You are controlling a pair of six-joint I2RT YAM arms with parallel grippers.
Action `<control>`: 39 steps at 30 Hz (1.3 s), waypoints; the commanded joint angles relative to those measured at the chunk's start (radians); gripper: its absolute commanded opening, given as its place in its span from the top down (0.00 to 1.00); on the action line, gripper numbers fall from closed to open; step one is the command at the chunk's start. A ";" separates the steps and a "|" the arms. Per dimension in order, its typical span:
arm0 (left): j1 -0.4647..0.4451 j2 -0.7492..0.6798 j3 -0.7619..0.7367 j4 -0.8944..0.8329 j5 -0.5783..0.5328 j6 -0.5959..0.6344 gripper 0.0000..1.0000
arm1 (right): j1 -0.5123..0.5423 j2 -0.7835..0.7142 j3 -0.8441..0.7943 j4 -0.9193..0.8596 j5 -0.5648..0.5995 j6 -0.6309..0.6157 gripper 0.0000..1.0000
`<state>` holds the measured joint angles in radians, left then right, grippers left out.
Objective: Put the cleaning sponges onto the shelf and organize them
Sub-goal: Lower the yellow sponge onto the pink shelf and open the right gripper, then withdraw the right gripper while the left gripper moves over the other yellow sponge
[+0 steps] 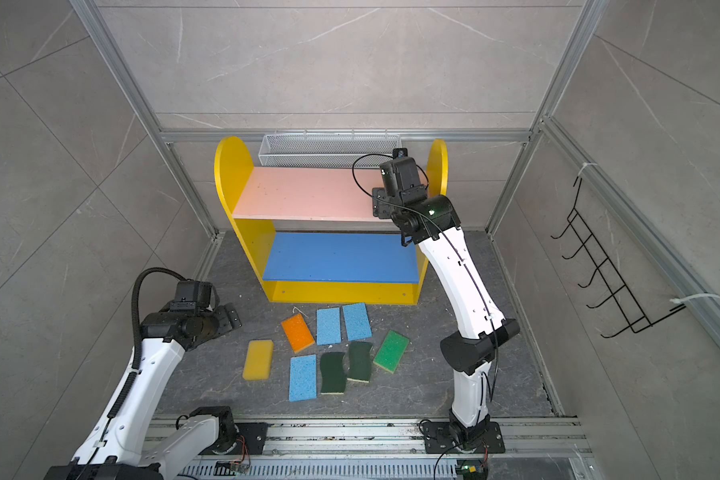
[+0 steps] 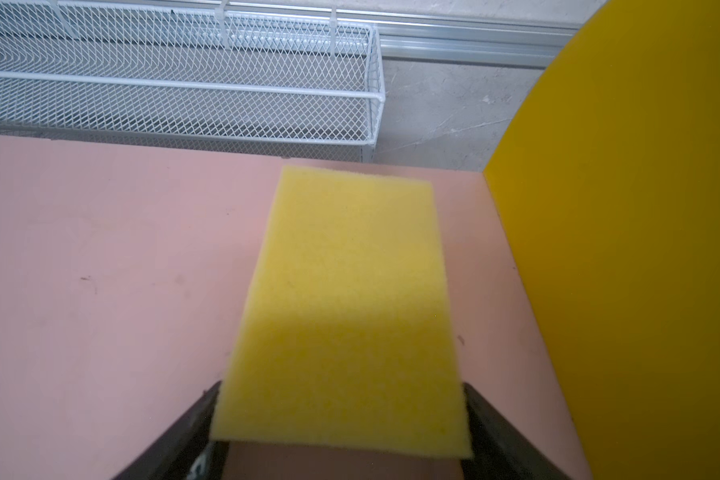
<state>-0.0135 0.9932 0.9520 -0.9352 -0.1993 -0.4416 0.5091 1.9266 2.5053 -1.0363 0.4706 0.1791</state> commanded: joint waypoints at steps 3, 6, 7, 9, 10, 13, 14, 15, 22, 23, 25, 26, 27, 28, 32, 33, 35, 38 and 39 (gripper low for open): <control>-0.005 0.002 0.016 0.008 0.008 0.007 0.07 | -0.003 0.019 0.028 -0.037 0.020 -0.009 0.15; -0.005 0.003 0.017 0.008 0.008 0.007 0.07 | -0.003 0.014 0.032 -0.042 0.021 -0.007 0.15; -0.005 0.005 0.017 0.007 0.009 0.008 0.07 | -0.003 0.010 0.034 -0.042 0.021 -0.007 0.14; -0.005 0.004 0.017 0.008 0.010 0.007 0.07 | -0.003 0.002 0.033 -0.044 0.022 -0.007 0.14; -0.005 0.004 0.016 0.008 0.011 0.007 0.07 | -0.003 -0.002 0.032 -0.045 0.023 -0.005 0.13; -0.005 0.003 0.017 0.007 0.012 0.006 0.07 | -0.003 -0.017 0.029 -0.050 0.021 0.000 0.11; -0.006 0.002 0.016 0.008 0.011 0.005 0.07 | -0.003 -0.022 0.027 -0.051 0.019 0.002 0.11; -0.005 0.001 0.015 0.008 0.014 0.006 0.07 | -0.003 -0.027 0.023 -0.053 0.015 0.004 0.11; -0.005 -0.005 0.010 0.007 0.018 0.006 0.07 | -0.002 -0.082 -0.028 -0.044 -0.014 0.021 0.11; -0.005 -0.007 0.009 0.008 0.018 0.006 0.07 | -0.001 -0.087 -0.032 -0.045 -0.012 0.022 0.11; -0.005 -0.009 0.008 0.006 0.018 0.004 0.07 | 0.000 -0.101 -0.040 -0.048 -0.013 0.025 0.11; -0.005 -0.011 0.007 0.007 0.018 0.004 0.07 | -0.001 -0.110 -0.047 -0.048 -0.016 0.028 0.11; -0.005 -0.011 0.007 0.006 0.018 0.004 0.07 | 0.001 -0.118 -0.055 -0.047 -0.017 0.030 0.11; -0.005 -0.012 0.007 0.006 0.018 0.004 0.07 | 0.002 -0.125 -0.062 -0.045 -0.018 0.030 0.11; -0.005 -0.013 0.006 0.005 0.020 0.003 0.07 | 0.006 -0.148 -0.076 -0.044 -0.019 0.032 0.11; -0.005 -0.013 0.005 0.005 0.021 0.003 0.07 | 0.008 -0.151 -0.075 -0.046 -0.023 0.034 0.11; -0.005 -0.014 0.003 0.005 0.023 0.003 0.07 | 0.018 -0.157 -0.076 -0.053 -0.031 0.034 0.11; -0.005 -0.016 0.004 0.005 0.021 0.001 0.07 | 0.036 -0.164 -0.076 -0.059 -0.032 0.030 0.11; -0.005 -0.016 0.004 0.005 0.023 0.002 0.07 | 0.043 -0.168 -0.076 -0.062 -0.032 0.028 0.11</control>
<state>-0.0135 0.9947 0.9516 -0.9352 -0.1970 -0.4419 0.5320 1.7870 2.4420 -1.0725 0.4511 0.1909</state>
